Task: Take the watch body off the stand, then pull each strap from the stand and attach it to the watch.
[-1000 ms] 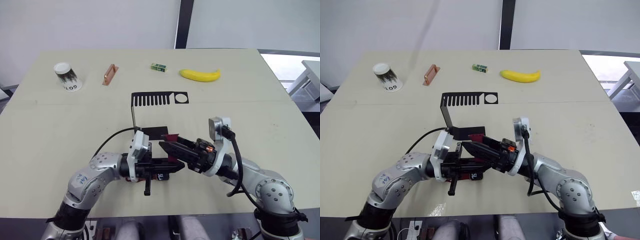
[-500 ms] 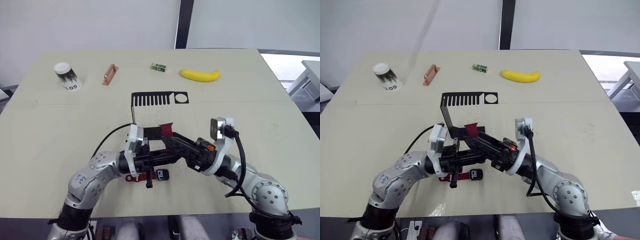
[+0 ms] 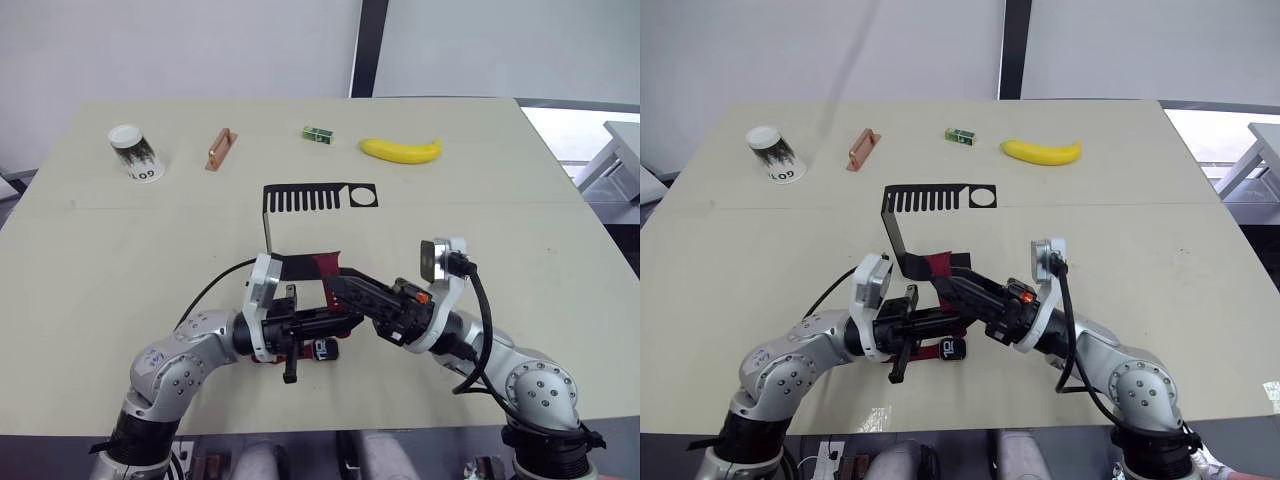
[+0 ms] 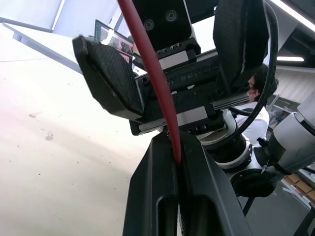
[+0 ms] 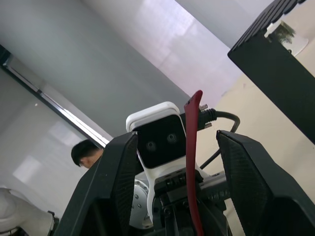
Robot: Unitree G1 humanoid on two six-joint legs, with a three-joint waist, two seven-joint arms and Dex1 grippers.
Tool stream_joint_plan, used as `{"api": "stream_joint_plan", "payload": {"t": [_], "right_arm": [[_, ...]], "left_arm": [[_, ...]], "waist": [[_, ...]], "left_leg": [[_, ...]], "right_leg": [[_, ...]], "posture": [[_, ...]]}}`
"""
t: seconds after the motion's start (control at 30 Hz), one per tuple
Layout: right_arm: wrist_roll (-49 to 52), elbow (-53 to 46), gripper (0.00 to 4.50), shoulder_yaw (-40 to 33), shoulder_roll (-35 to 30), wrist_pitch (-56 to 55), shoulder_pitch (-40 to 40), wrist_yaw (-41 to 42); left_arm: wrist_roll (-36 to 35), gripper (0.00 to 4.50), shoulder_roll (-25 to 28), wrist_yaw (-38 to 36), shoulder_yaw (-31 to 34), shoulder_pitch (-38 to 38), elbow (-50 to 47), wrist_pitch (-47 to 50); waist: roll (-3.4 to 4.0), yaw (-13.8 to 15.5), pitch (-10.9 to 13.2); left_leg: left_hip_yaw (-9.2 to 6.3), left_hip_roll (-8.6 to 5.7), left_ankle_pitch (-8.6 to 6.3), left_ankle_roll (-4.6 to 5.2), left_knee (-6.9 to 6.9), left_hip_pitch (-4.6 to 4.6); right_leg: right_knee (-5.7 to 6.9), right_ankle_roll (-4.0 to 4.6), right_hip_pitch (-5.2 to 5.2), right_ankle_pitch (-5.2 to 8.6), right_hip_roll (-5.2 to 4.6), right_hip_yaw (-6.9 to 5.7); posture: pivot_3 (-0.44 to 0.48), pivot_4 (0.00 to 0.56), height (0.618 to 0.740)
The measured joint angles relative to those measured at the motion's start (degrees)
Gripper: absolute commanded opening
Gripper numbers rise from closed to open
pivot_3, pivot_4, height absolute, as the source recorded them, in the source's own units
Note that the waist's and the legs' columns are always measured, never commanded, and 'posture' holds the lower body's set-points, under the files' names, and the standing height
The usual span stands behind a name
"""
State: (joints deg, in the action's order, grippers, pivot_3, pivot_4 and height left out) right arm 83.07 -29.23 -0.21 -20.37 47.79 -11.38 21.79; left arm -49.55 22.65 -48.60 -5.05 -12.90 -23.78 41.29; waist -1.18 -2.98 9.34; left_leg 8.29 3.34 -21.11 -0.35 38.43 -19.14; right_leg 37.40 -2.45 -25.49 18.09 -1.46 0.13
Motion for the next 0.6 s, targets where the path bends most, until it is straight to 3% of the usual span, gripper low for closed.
{"api": "stream_joint_plan", "payload": {"t": [0.13, 0.3, 0.6], "right_arm": [[0.3, 0.3, 2.72, 0.1, -0.6, 0.9, 0.0, 0.0], [0.3, 0.4, 0.48, 0.1, -0.5, 1.0, -0.2, 0.0], [0.8, 0.4, 0.48, 0.1, -0.5, 1.0, -0.4, 0.7]], "left_arm": [[0.1, 0.00, 0.0, -0.2, -0.6, 0.0, 0.0, 0.0], [0.3, 0.00, 1.0, -1.0, -1.1, 0.0, 0.0, 0.0], [0.3, 0.00, 1.0, -1.0, -1.3, 0.1, 0.0, -0.1]], "waist": [[0.00, 0.0, 0.0], [0.00, 0.0, 0.0], [0.00, 0.0, 0.0]], "left_leg": [[0.00, 0.00, 0.00, 0.00, 0.00, 0.01], [0.00, 0.00, 0.00, 0.00, 0.01, 0.00], [0.00, 0.00, 0.00, 0.00, 0.01, 0.00]], "right_leg": [[0.00, 0.00, 0.00, 0.00, 0.01, 0.00], [0.00, 0.00, 0.00, 0.00, 0.00, 0.00], [0.00, 0.00, 0.00, 0.00, 0.00, 0.00]], "posture": [[0.000, 0.150, 0.738], [0.000, 0.150, 0.738], [0.000, 0.150, 0.738]]}}
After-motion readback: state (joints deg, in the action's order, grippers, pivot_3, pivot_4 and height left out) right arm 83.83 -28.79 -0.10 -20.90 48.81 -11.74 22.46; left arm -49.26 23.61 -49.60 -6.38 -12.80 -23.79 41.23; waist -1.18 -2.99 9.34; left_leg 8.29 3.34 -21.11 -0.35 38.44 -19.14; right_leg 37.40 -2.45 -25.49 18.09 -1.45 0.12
